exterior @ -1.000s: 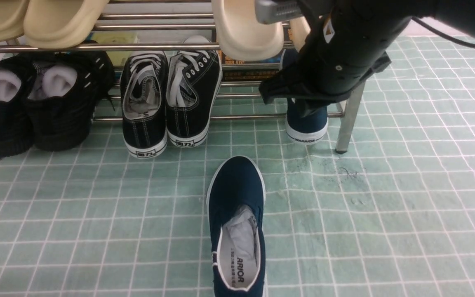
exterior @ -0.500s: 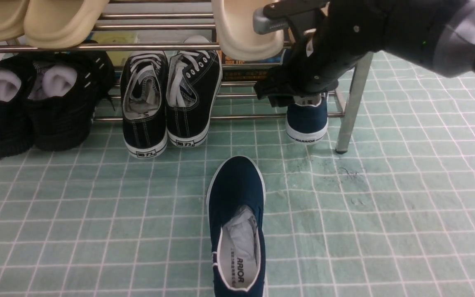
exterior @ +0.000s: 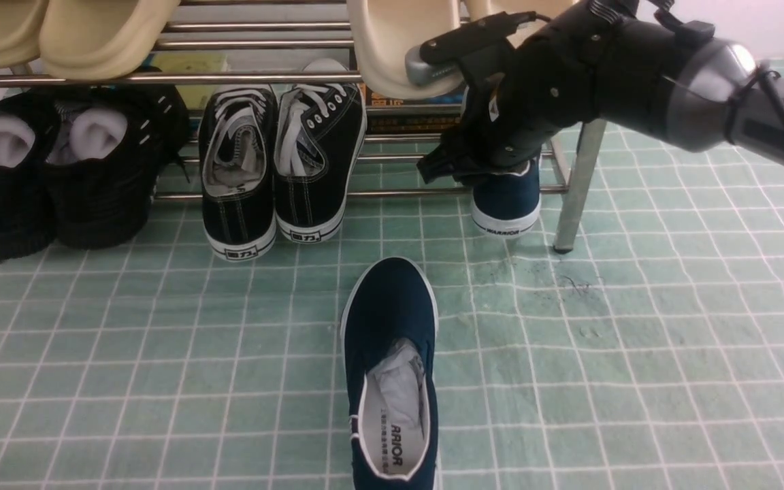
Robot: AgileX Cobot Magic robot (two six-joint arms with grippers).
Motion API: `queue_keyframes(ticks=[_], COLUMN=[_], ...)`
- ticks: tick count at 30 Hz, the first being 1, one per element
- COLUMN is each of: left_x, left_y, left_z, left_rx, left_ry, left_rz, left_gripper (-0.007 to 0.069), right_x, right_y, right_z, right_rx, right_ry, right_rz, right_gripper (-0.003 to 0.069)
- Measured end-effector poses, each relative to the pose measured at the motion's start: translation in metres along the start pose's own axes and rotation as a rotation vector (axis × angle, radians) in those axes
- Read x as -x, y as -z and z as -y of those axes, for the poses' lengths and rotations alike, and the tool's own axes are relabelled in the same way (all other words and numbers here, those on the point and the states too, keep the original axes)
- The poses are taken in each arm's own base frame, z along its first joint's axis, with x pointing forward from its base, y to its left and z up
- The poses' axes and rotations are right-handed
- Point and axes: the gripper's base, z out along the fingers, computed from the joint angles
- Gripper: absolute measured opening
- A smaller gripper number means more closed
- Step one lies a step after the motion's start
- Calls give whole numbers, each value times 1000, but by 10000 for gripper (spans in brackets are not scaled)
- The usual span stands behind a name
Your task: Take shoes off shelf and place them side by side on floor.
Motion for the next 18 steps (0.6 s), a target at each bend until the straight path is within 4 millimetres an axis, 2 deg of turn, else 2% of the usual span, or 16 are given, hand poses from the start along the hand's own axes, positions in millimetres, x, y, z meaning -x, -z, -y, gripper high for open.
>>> queue_keyframes(ticks=[1, 2, 3, 5, 8, 12, 18], left_x=[0, 0, 0, 0, 0, 0, 0], left_y=[0, 0, 0, 0, 0, 0, 0], left_z=[0, 0, 0, 0, 0, 0, 0], left_rx=[0, 0, 0, 0, 0, 0, 0], left_ry=[0, 0, 0, 0, 0, 0, 0], left_rz=[0, 0, 0, 0, 0, 0, 0], left_gripper=[239, 239, 239, 239, 239, 239, 239], right_x=[0, 0, -1, 0, 0, 1, 6], right_y=[0, 0, 0, 3, 8, 31, 87], right_z=[0, 0, 0, 0, 0, 2, -4], right_rx=[-2, -3, -4, -2, 4, 14, 47], right_ry=[2, 3, 3, -2, -15, -39, -57], right_rz=[-3, -4, -8, -11, -25, -51, -67], right_gripper=[195, 195, 113, 30, 29, 28, 28])
